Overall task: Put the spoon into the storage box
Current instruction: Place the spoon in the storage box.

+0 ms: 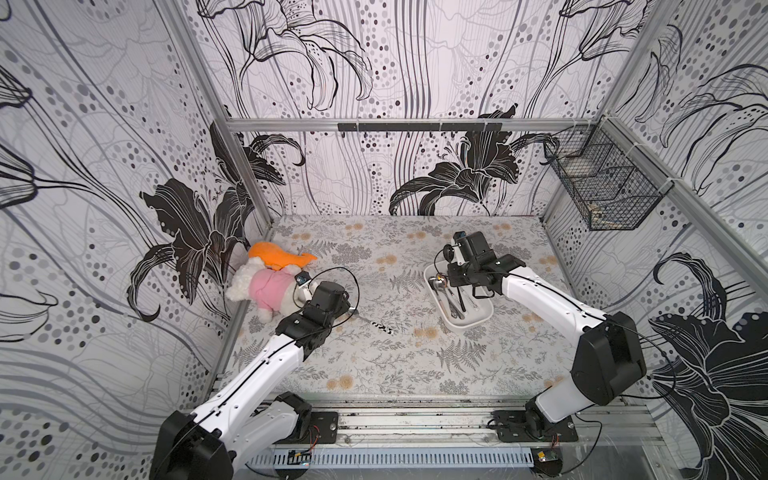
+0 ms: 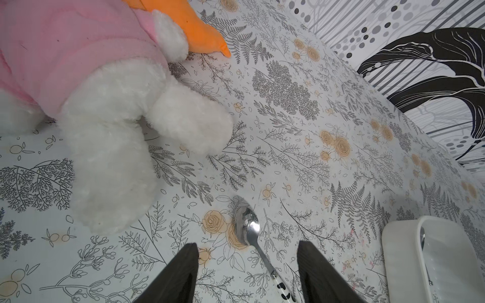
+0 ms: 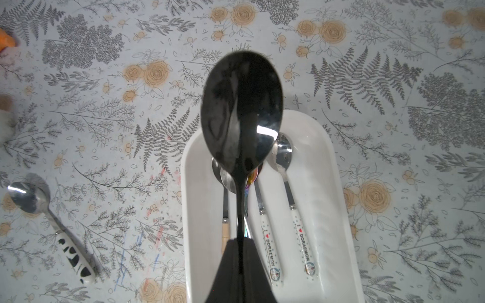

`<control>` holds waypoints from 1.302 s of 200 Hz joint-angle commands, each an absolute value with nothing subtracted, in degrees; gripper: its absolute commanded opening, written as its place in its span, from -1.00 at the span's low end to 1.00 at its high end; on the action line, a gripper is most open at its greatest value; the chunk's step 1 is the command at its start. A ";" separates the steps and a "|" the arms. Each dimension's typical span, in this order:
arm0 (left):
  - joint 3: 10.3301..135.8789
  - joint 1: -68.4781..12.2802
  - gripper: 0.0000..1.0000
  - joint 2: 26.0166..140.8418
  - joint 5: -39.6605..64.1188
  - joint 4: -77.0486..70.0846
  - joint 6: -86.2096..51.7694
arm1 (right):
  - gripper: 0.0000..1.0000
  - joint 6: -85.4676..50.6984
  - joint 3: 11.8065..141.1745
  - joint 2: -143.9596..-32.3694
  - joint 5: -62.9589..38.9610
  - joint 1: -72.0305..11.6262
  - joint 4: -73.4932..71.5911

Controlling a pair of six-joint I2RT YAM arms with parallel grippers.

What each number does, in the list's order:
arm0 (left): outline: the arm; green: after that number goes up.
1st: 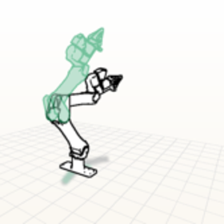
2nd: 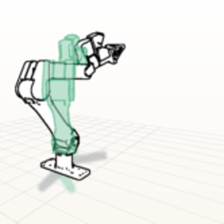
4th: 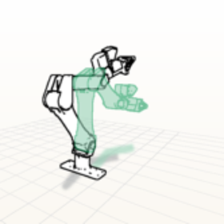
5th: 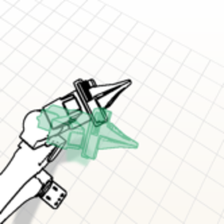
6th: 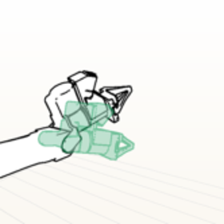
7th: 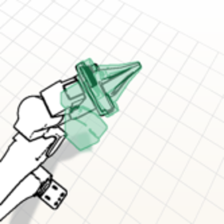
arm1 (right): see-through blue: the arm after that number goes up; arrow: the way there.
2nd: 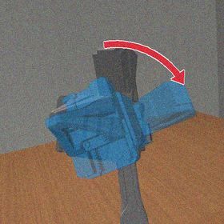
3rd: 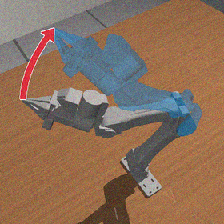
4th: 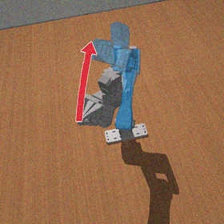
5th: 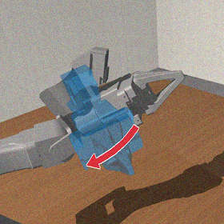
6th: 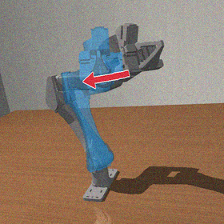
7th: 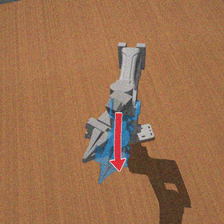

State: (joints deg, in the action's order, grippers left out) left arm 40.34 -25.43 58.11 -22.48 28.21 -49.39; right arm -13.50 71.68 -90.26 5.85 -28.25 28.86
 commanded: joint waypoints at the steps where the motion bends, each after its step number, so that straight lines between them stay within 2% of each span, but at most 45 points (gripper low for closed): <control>1: 40.00 -25.14 0.41 57.48 -24.07 28.70 -49.63 | -1.00 -10.60 71.45 -92.84 7.99 -28.38 30.89; 107: 38.81 -25.21 0.42 58.40 -23.49 27.07 -48.70 | -1.00 -6.95 75.14 -106.08 10.16 -26.33 31.46; 253: 38.41 -25.20 0.43 59.93 -22.07 25.86 -47.92 | -1.00 -4.48 77.25 -111.68 12.25 -25.31 32.10; 260: 38.41 -25.20 0.43 60.02 -21.55 25.55 -47.53 | -0.93 -4.48 77.45 -112.00 12.30 -25.31 32.45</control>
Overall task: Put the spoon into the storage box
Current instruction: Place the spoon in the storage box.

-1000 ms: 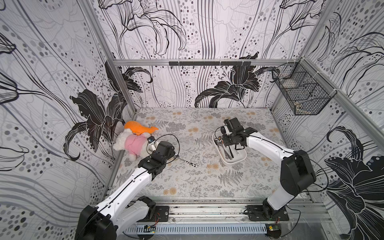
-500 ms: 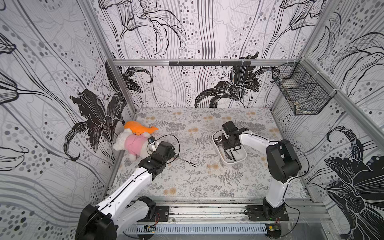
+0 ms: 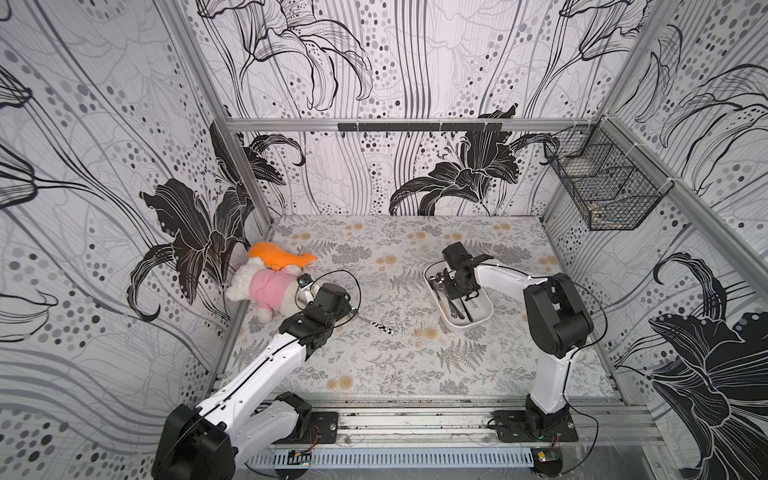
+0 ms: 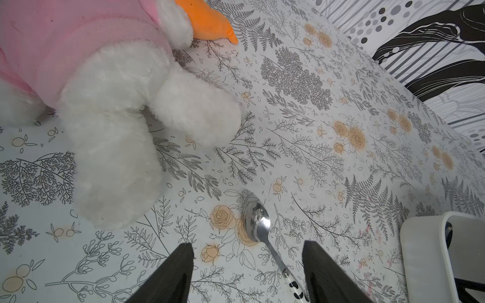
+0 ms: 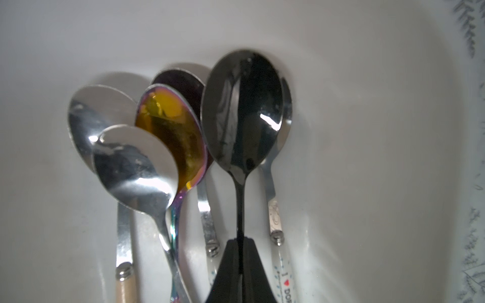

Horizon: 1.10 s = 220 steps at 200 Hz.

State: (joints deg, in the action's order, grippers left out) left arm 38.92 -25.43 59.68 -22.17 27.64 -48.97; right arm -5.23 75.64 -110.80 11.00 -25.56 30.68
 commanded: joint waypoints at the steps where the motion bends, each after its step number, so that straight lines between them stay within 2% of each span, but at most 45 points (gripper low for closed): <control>1: 38.41 -25.21 0.43 60.03 -21.46 25.52 -47.45 | -0.92 -4.48 77.53 -112.08 12.30 -25.31 32.53; 20: 38.49 -25.22 0.43 60.63 -20.57 25.27 -47.11 | -0.74 -4.74 77.93 -112.72 12.55 -25.24 33.05; 65: 38.40 -25.22 0.43 61.88 -18.46 24.70 -47.12 | -0.63 -6.05 77.79 -110.59 12.78 -25.31 33.55; 100: 37.92 -26.01 0.43 64.34 -14.92 22.17 -48.74 | -0.38 -9.05 75.23 -103.65 14.00 -25.31 32.85; 170: 49.33 -39.85 0.44 83.27 -21.26 23.50 -54.21 | -0.35 -11.99 62.96 -86.21 3.32 -25.66 19.32; 220: 56.99 -45.80 0.44 95.60 -23.82 28.55 -55.36 | -0.35 -12.59 61.25 -85.51 2.78 -25.84 18.38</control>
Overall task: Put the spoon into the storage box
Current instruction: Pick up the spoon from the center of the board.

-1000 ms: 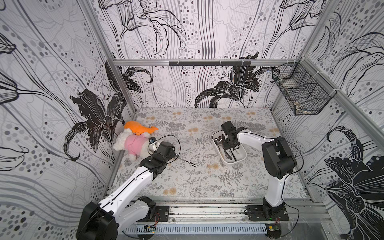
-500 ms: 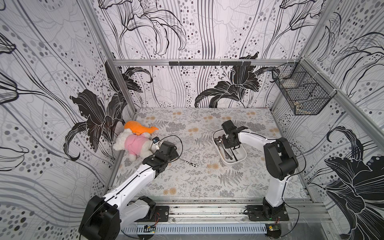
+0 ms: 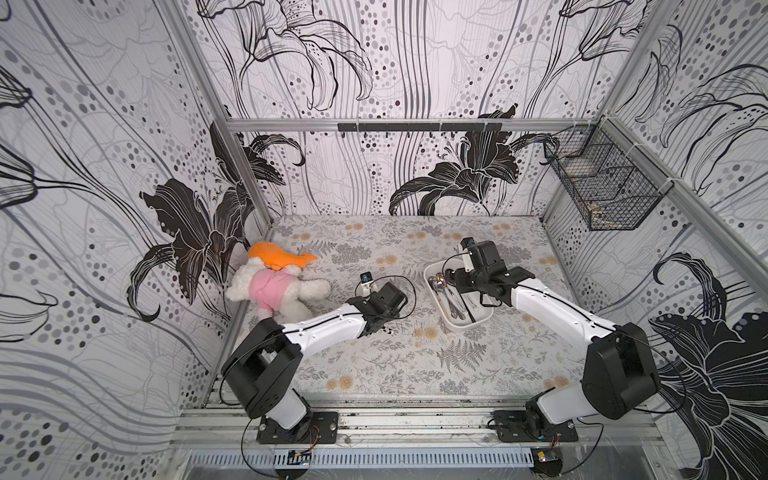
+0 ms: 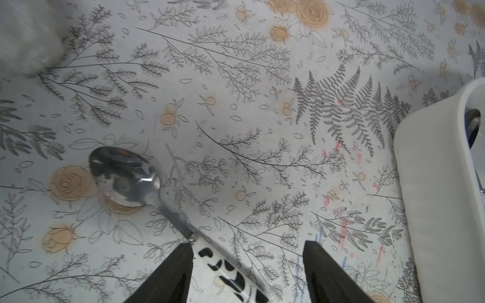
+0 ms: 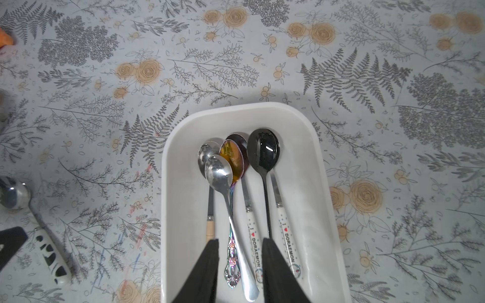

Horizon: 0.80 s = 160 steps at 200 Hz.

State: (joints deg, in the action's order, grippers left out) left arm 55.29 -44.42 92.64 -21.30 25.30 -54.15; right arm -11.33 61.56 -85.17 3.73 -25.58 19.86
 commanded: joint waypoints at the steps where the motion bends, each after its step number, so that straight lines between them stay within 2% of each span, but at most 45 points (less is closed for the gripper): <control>1: 56.97 -45.84 0.44 95.74 -23.82 28.60 -55.37 | -0.35 -12.58 61.34 -85.51 2.84 -25.84 18.42; 41: 53.98 -47.74 0.44 96.27 -22.94 29.17 -56.56 | -0.35 -13.00 61.44 -85.87 3.40 -25.84 18.53; 105: 42.59 -48.11 0.44 90.36 -22.27 29.09 -59.74 | -0.36 -13.45 61.98 -86.92 3.91 -25.92 19.51; 160: 37.83 -47.59 0.46 82.88 -22.86 28.84 -61.20 | -0.36 -13.80 62.05 -87.27 3.69 -25.86 19.44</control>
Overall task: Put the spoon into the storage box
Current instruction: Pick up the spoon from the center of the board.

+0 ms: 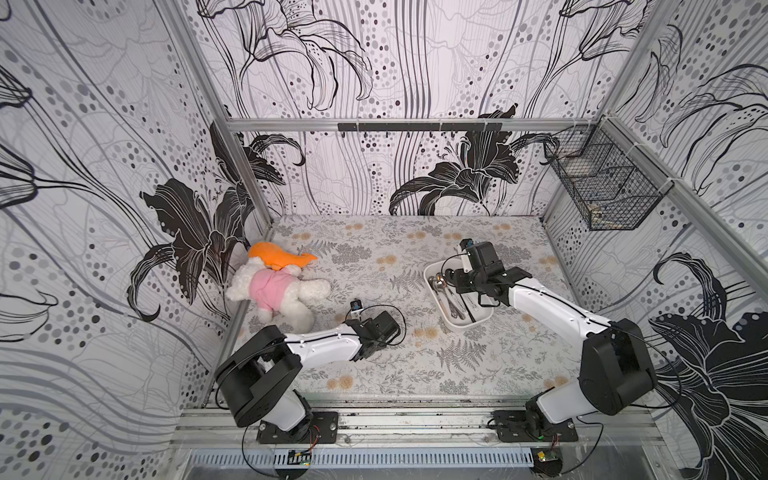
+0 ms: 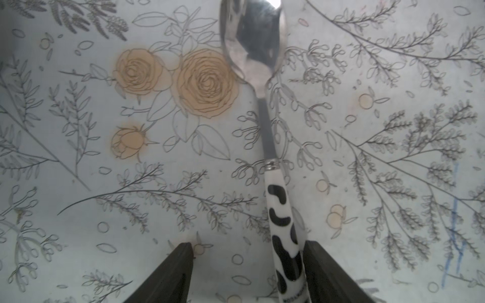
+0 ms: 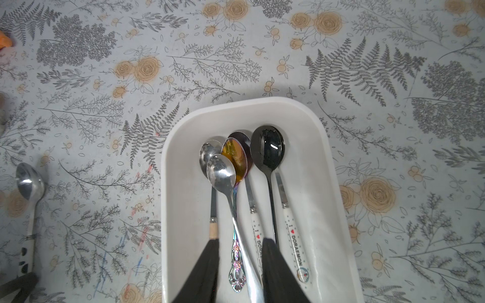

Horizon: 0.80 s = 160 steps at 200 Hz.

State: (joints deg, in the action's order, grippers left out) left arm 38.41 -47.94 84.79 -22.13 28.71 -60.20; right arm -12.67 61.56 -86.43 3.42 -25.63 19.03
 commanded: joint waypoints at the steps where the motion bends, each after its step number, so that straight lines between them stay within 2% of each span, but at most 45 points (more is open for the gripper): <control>1: 37.85 -47.57 0.46 82.92 -22.86 28.79 -61.14 | -0.36 -13.80 62.05 -87.27 3.69 -25.89 19.43; 44: 40.23 -47.11 0.39 87.28 -21.64 27.10 -59.93 | -0.36 -13.99 61.55 -86.08 4.50 -25.93 19.33; 79: 39.38 -46.26 0.24 88.76 -20.07 24.77 -59.39 | -0.36 -14.17 61.17 -85.21 5.01 -25.93 19.16; 145: 37.92 -45.18 -0.44 89.02 -20.13 24.52 -59.47 | -0.37 -14.52 60.65 -83.25 6.54 -25.93 19.07; 160: 37.58 -45.00 -0.65 88.36 -20.16 24.71 -59.10 | -0.37 -14.70 60.47 -82.73 6.85 -25.92 18.81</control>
